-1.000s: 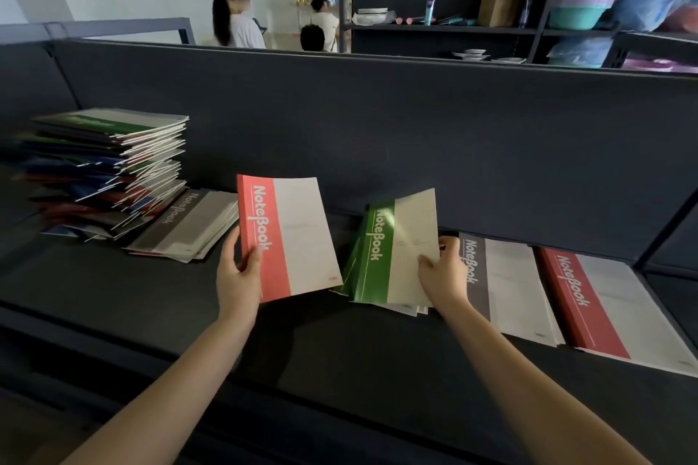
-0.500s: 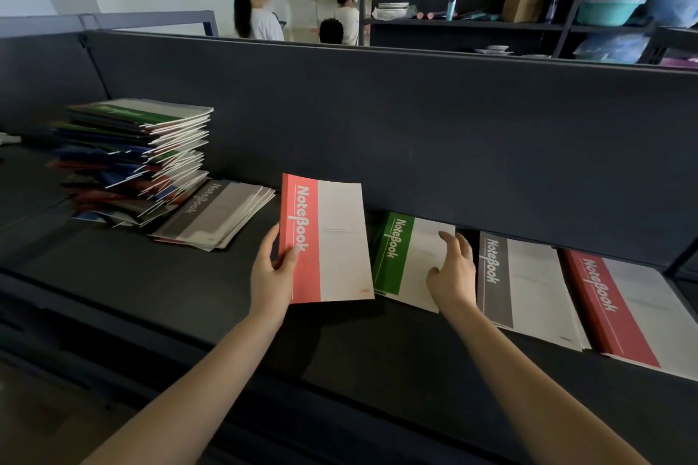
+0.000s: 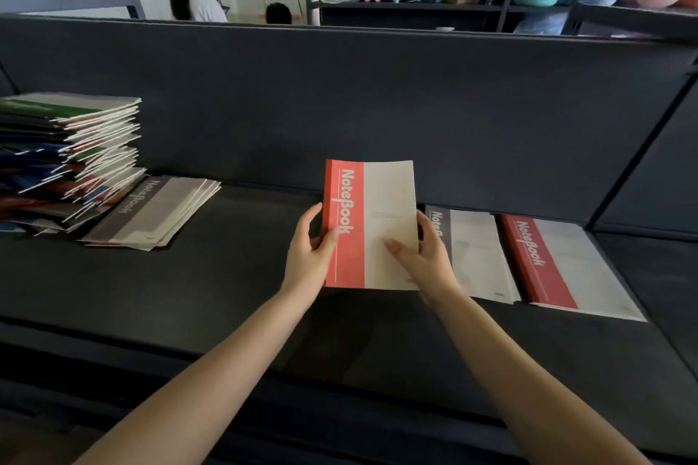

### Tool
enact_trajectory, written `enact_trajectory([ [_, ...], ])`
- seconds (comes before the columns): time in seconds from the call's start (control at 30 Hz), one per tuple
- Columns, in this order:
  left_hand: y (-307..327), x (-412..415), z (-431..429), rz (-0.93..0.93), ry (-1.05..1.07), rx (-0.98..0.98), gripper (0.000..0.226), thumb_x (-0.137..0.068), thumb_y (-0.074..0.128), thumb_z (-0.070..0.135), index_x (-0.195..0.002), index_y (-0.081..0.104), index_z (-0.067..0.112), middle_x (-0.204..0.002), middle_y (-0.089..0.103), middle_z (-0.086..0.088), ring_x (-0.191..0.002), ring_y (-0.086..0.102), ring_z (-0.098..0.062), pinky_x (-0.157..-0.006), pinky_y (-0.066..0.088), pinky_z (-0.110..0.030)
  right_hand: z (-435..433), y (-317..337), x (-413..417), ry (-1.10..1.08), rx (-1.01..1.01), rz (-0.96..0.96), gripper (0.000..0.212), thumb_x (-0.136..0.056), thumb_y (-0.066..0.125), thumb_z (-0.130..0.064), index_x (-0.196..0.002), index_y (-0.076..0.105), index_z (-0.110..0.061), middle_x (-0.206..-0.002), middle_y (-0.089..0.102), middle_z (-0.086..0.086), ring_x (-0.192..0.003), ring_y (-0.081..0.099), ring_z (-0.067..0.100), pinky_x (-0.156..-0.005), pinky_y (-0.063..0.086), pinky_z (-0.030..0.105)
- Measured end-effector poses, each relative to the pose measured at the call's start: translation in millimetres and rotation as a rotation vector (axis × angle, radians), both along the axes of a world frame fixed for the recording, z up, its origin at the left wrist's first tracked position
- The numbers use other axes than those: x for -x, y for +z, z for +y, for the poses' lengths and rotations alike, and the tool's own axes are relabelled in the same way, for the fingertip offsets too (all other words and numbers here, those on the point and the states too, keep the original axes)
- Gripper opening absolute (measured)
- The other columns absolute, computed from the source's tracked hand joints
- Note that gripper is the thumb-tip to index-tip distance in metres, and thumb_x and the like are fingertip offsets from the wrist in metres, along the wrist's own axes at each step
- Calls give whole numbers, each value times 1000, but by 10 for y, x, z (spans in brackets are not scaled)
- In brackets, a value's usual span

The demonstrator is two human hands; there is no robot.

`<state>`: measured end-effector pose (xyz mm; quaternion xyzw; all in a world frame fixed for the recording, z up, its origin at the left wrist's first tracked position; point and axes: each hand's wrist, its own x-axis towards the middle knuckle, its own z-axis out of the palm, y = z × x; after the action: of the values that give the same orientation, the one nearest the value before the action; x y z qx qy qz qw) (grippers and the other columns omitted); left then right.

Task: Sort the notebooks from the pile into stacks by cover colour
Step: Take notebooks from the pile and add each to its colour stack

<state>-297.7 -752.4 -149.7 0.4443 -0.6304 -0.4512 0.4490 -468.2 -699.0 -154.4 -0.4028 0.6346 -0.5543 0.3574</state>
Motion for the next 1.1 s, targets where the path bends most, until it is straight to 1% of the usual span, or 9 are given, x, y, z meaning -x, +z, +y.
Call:
enact_trajectory([
  [0.1, 2, 275, 78, 16, -60, -23, 51, -97, 52, 30, -143, 30, 27, -123, 44, 11, -109, 51, -5, -81, 50, -23, 170, -23, 342, -83, 2, 10, 64, -89, 65, -27, -143, 30, -28, -124, 53, -5, -108, 56, 18, -85, 52, 40],
  [0.27, -65, 819, 201, -23, -148, 37, 36, -97, 52, 12, -130, 43, 25, -123, 58, 4, -114, 57, -10, -96, 46, -22, 478, -23, 1027, -293, 21, 58, 53, -91, 62, -23, -139, 39, -25, -123, 59, -4, -106, 59, 19, -87, 54, 43],
  [0.37, -79, 1117, 327, -261, -299, 175, 35, -98, 51, 14, -133, 50, 19, -137, 52, 3, -126, 48, -12, -97, 35, -12, 679, 59, 1448, -373, -3, 104, 48, -92, 59, -14, -137, 44, -24, -119, 61, 0, -103, 59, 21, -83, 52, 40],
  [0.5, -102, 1505, 489, -740, -503, 341, 47, -102, 42, 30, -147, 32, 25, -157, 23, 0, -145, 21, -21, -114, 18, -34, 954, 228, 2016, -365, -87, 124, 42, -89, 61, -10, -127, 54, -28, -112, 65, 2, -101, 62, 25, -85, 53, 42],
  [0.6, -203, 1720, 486, -1065, -549, 438, 51, -102, 27, 46, -151, 13, 38, -162, 3, 0, -148, 1, -31, -117, 1, -52, 1077, 310, 2281, -405, -223, 285, 45, -85, 64, -10, -128, 57, -25, -107, 65, -1, -102, 63, 27, -86, 52, 40],
  [0.73, -338, 1812, 495, -1158, -532, 473, 48, -101, 19, 50, -148, 10, 47, -162, 0, 1, -147, -3, -37, -116, -1, -56, 1128, 143, 2352, -498, -362, 516, 49, -83, 66, -14, -131, 56, -23, -113, 66, 4, -103, 60, 28, -77, 42, 26],
  [0.83, -359, 1807, 488, -1181, -510, 481, 49, -101, 16, 53, -149, 6, 48, -162, -4, 0, -147, -7, -36, -115, -5, -55, 1085, -48, 2321, -556, -410, 585, 53, -85, 66, -18, -136, 51, -23, -120, 64, 9, -104, 59, 29, -75, 45, 29],
  [0.9, -356, 1808, 473, -1194, -517, 473, 50, -100, 15, 54, -149, 4, 48, -162, -6, 0, -146, -9, -36, -115, -6, -55, 1044, -112, 2301, -587, -443, 592, 55, -88, 65, -20, -140, 47, -22, -127, 59, 12, -111, 57, 30, -84, 48, 35],
  [1.1, -379, 1808, 478, -1215, -511, 476, 52, -100, 13, 55, -149, 0, 46, -161, -10, 0, -146, -12, -36, -116, -6, -55, 994, -242, 2299, -536, -519, 903, 28, -95, 50, -21, -113, 70, -20, -125, 55, 8, -113, 45, 33, -91, 42, 39],
])
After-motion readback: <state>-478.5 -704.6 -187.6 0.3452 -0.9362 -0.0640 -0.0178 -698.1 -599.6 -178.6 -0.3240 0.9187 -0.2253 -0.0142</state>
